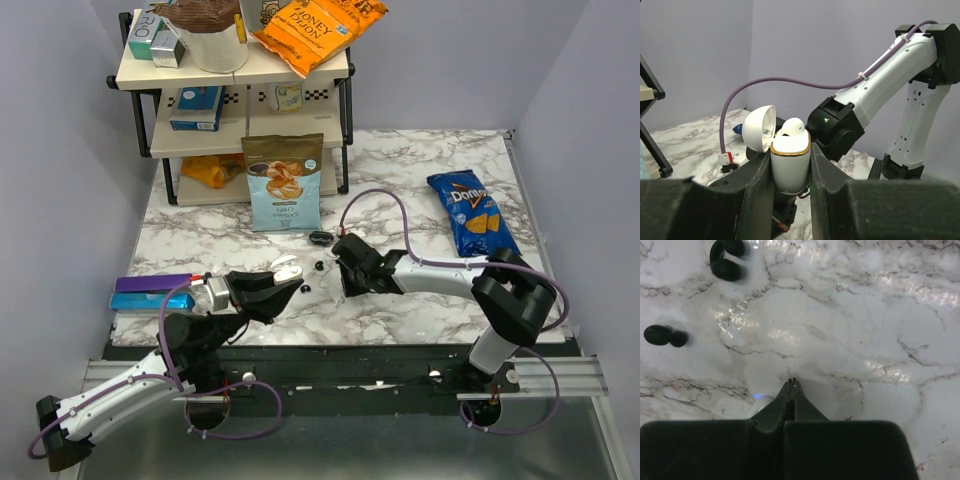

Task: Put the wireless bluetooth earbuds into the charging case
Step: Adjust the earbud at the center of the board.

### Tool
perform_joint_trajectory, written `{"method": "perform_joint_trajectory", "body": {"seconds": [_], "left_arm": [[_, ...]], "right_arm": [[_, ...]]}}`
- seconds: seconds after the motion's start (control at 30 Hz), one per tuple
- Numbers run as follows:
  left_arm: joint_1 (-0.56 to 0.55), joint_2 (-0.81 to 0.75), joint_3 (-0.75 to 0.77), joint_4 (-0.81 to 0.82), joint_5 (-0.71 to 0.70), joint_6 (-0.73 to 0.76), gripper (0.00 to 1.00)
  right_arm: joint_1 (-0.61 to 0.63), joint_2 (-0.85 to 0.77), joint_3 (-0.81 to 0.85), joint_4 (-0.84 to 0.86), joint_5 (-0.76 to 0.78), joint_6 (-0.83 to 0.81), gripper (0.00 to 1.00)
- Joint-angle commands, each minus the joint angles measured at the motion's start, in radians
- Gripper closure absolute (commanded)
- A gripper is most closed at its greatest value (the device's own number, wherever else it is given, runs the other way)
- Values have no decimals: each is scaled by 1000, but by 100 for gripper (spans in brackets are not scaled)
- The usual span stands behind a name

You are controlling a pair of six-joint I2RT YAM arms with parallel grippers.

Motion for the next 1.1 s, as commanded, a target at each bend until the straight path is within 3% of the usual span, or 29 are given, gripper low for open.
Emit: {"method": "perform_joint_trajectory", "body": {"seconds": [0.0,0.1,0.13,0.23,0.33,0.57,1.07], "left_arm": [[-5,-9,1,-11,10,-5,100],[-5,-6,6,-12,10,0,100],[-5,-8,6,-12,10,0,100],[-5,-6,4,-6,10,0,100],[-7,-5,1,0,-7,0,100],[-7,-20,12,-24,-36,-8,100],[-8,-52,30,-78,-171,-11,100]], "right_arm": [[-60,86,-36,-87,52,-70,99],[-66,8,-61,-90,54,-43,99],[-66,-23,-74,-86,24,-28,82],[-63,-121,-120,-50,-79,64,46],[-57,-147,-119,-27,-159,178,37],[-9,-95,-9,-107,-92,402,33],[25,112,133,-300,3,545,35]]}}
